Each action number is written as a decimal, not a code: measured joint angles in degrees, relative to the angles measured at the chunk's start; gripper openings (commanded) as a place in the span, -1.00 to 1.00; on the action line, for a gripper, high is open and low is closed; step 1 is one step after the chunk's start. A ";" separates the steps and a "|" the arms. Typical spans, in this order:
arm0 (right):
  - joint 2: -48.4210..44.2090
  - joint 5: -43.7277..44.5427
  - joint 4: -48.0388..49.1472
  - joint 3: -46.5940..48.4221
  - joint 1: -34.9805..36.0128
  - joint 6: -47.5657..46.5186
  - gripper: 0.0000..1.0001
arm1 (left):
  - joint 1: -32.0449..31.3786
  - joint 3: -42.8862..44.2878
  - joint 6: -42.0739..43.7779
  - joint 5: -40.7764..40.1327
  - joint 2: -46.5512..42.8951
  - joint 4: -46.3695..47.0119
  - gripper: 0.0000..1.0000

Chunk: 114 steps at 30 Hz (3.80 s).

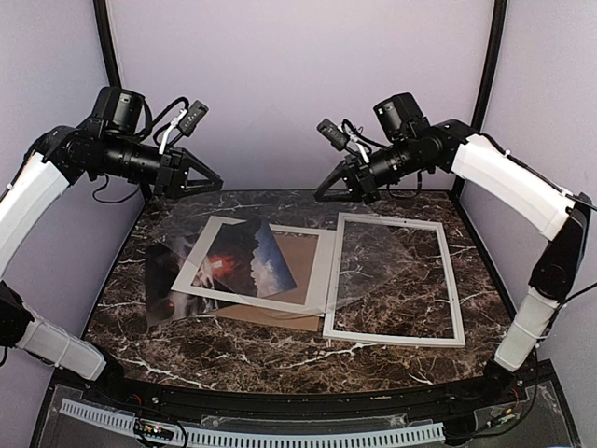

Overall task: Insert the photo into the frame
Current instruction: Pass from the left arm to the right, then place the glass panel at the frame body.

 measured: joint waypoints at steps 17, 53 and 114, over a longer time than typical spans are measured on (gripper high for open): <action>-18.88 10.21 10.03 -13.42 -12.81 34.56 -1.00 | 0.00 1.01 -9.62 -40.98 2.84 9.84 0.83; -9.07 23.96 24.13 -46.60 -29.73 45.33 -1.00 | -0.39 -12.81 -21.16 -36.79 10.95 26.56 0.98; -2.12 28.59 21.66 -44.11 -32.98 34.69 -1.00 | -6.12 -13.40 -22.32 -36.02 18.97 31.85 0.98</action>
